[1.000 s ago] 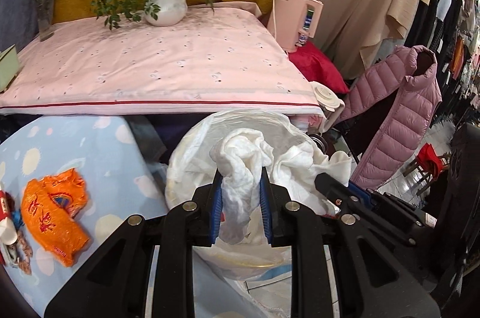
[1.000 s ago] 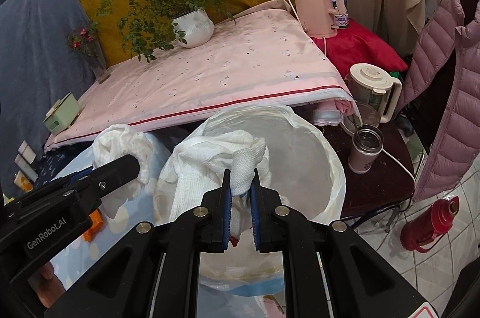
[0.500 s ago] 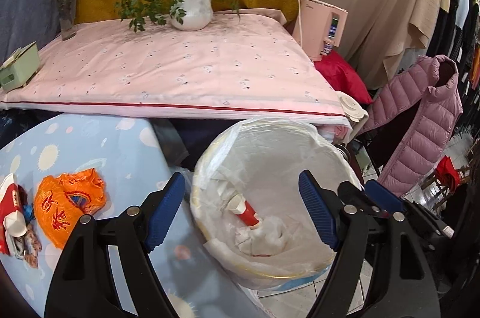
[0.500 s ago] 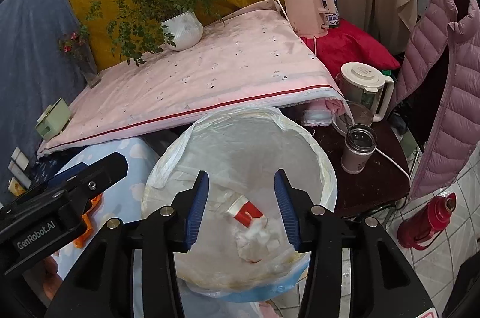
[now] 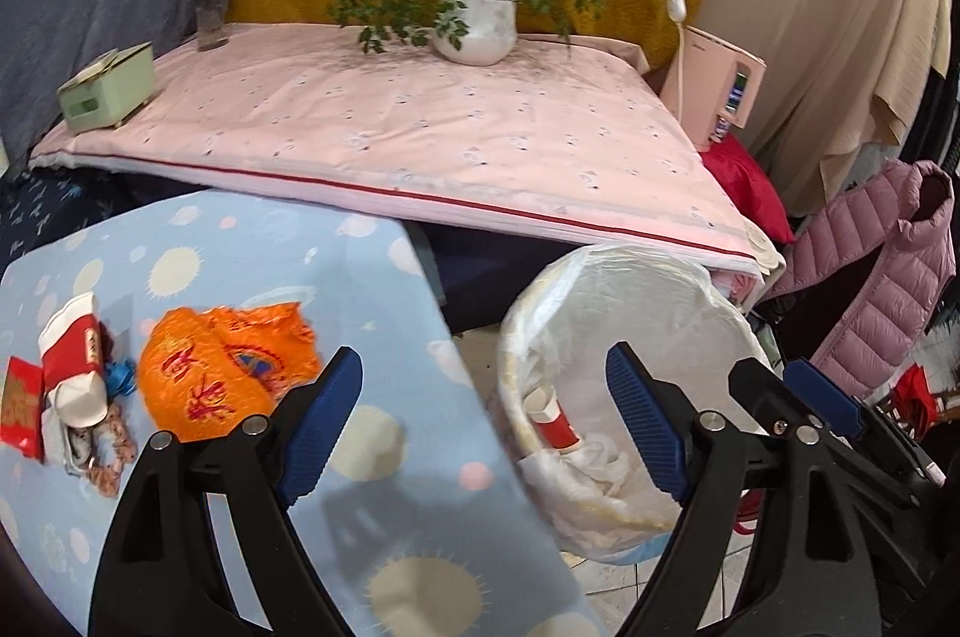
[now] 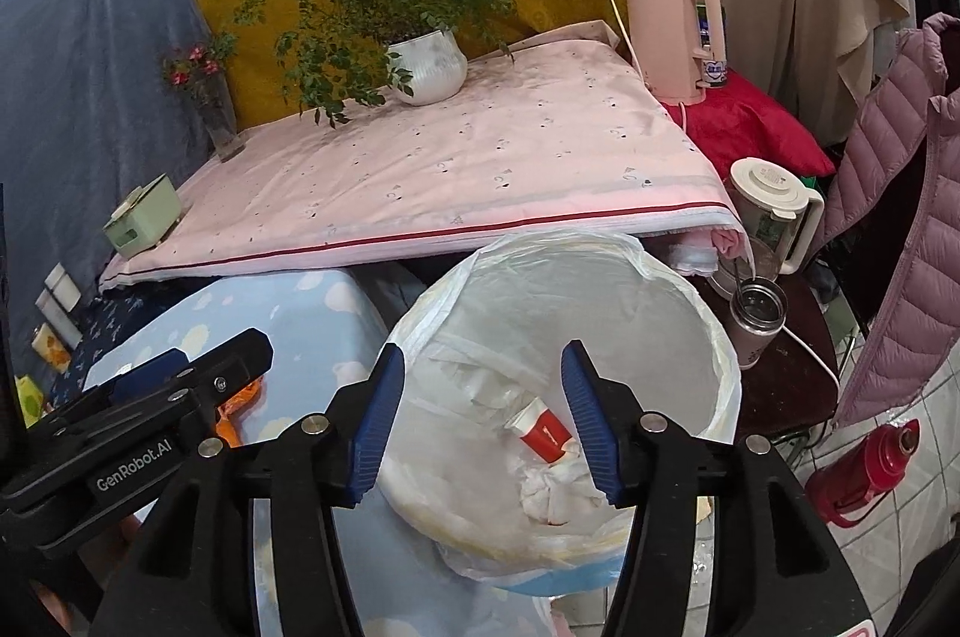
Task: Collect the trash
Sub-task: 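Move both grippers back over the table, then grasp the red envelope with the left gripper while the right gripper grasps the brown bead string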
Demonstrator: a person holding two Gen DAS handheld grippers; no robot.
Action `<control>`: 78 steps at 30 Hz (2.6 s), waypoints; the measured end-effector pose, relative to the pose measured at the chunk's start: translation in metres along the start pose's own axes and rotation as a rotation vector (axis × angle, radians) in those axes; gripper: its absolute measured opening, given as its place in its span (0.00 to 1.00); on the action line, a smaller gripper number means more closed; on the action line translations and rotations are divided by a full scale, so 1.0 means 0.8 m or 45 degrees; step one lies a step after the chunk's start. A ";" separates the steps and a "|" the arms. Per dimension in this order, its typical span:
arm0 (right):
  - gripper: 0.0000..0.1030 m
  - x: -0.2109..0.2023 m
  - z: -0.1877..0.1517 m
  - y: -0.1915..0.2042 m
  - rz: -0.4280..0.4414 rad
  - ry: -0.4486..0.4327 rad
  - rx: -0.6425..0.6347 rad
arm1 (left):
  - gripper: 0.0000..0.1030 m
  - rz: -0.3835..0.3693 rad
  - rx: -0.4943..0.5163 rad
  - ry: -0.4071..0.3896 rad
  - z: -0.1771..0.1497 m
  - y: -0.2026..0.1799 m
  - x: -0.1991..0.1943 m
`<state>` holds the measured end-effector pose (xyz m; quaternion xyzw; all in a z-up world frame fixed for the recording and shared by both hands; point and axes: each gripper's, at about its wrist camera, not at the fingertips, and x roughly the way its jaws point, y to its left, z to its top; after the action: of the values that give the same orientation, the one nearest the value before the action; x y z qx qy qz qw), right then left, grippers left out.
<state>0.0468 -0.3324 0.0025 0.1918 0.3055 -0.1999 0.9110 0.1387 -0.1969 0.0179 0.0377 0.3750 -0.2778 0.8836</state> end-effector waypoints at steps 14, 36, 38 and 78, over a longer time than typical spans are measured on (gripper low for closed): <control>0.55 0.002 -0.022 0.097 0.107 0.046 -0.128 | 0.81 0.196 -0.151 -0.013 -0.029 0.120 -0.034; 0.55 0.048 -0.111 0.304 0.331 0.255 -0.397 | 0.87 0.528 -0.373 0.054 -0.109 0.351 -0.088; 0.55 0.057 -0.119 0.321 0.341 0.280 -0.417 | 0.87 0.542 -0.397 0.064 -0.113 0.369 -0.089; 0.08 0.102 -0.134 0.376 0.373 0.334 -0.450 | 0.03 0.338 -0.361 0.093 -0.082 0.378 -0.071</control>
<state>0.2000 -0.0475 -0.0598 0.0960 0.4202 0.0172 0.9022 0.2214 0.1023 -0.0328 -0.0279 0.4340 -0.1015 0.8947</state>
